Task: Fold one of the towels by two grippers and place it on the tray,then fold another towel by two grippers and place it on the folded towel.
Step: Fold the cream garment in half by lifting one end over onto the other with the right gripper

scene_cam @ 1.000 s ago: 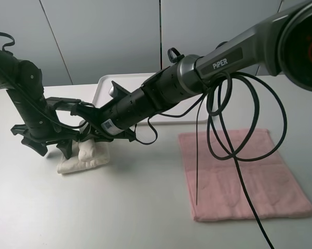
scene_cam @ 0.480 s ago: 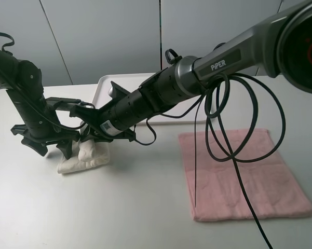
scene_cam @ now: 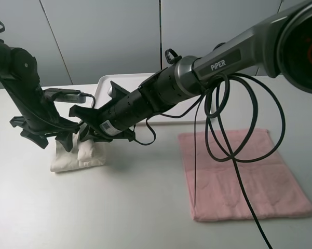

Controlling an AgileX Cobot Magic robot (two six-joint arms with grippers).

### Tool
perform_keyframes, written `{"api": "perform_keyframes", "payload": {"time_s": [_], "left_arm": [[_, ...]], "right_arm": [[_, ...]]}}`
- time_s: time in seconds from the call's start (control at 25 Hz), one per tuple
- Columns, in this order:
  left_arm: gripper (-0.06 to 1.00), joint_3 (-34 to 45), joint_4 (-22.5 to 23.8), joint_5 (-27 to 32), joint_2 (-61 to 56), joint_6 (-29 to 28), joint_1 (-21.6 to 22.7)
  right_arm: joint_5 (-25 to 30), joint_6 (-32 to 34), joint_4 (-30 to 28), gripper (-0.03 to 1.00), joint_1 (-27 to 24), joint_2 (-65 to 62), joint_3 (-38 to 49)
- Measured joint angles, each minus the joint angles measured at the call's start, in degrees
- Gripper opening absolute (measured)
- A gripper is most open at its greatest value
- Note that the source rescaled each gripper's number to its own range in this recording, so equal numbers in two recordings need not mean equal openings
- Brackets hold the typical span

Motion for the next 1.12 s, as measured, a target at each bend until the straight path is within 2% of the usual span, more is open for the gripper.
{"api": "perform_keyframes", "payload": {"time_s": [0.2, 0.52, 0.84, 0.96, 1.12], "left_arm": [[0.84, -2.0, -0.5, 2.5, -2.3, 0.6, 0.0], [0.84, -8.8, -1.0, 10.7, -5.4, 2.6, 0.0], [0.84, -15.2, -1.0, 15.1, -6.8, 3.3, 0.0], [0.84, -16.2, -0.7, 15.8, -6.9, 4.3, 0.0], [0.84, -16.2, -1.0, 16.2, -6.9, 4.7, 0.0]], "right_arm": [[0.0, 0.0, 0.0, 0.08, 0.0, 0.0, 0.0], [0.2, 0.5, 0.2, 0.08, 0.0, 0.0, 0.0], [0.1, 1.6, 7.3, 0.09, 0.9, 0.0, 0.0], [-1.3, -2.3, 11.7, 0.20, 2.9, 0.0, 0.0], [-6.0, -4.7, 13.1, 0.41, 6.3, 0.0, -0.7]]}}
